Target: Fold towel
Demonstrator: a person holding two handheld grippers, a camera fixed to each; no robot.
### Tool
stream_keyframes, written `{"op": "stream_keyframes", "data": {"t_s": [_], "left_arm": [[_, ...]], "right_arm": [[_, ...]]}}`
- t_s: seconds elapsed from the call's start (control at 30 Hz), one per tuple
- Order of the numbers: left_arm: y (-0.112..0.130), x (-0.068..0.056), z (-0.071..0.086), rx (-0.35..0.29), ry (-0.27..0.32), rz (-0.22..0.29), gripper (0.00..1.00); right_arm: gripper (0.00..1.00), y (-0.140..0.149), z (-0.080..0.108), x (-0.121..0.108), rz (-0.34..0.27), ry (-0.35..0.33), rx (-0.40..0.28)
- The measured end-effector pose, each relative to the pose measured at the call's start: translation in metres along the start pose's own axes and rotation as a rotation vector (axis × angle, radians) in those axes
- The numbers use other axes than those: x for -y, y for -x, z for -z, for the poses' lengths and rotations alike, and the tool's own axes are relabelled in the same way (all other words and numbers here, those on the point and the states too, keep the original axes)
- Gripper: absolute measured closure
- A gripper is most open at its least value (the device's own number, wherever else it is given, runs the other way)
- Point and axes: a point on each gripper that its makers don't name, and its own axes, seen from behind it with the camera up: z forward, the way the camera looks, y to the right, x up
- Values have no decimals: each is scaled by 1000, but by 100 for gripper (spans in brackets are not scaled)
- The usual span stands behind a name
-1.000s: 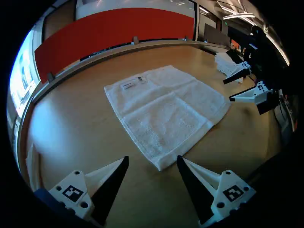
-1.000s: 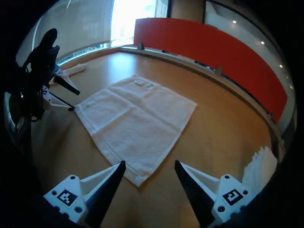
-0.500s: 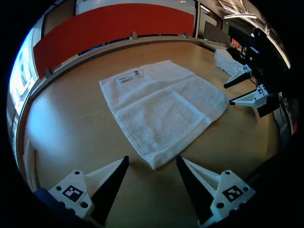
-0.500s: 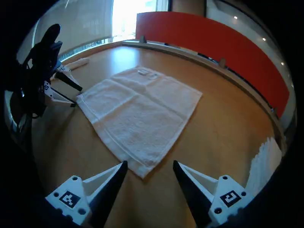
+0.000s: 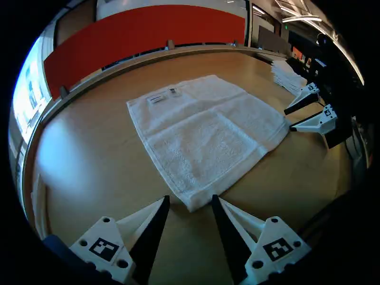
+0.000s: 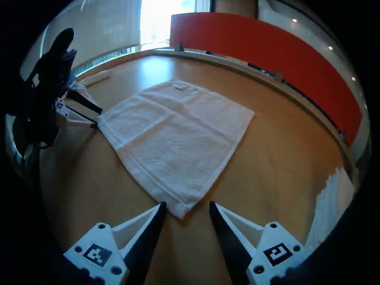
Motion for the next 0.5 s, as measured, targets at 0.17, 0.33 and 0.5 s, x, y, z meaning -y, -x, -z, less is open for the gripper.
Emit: {"op": "stream_keyframes", "data": {"t_s": [0.17, 0.33, 0.5], "left_arm": [[0, -2, 0, 4, 2, 12, 42], [0, -3, 0, 6, 0, 10, 47], [1, -5, -1, 9, -2, 8, 53]], "right_arm": [[42, 1, -1, 4, -7, -12, 0], [55, 1, -1, 9, -10, -33, 2], [68, 1, -1, 11, -27, -39, 1]]}}
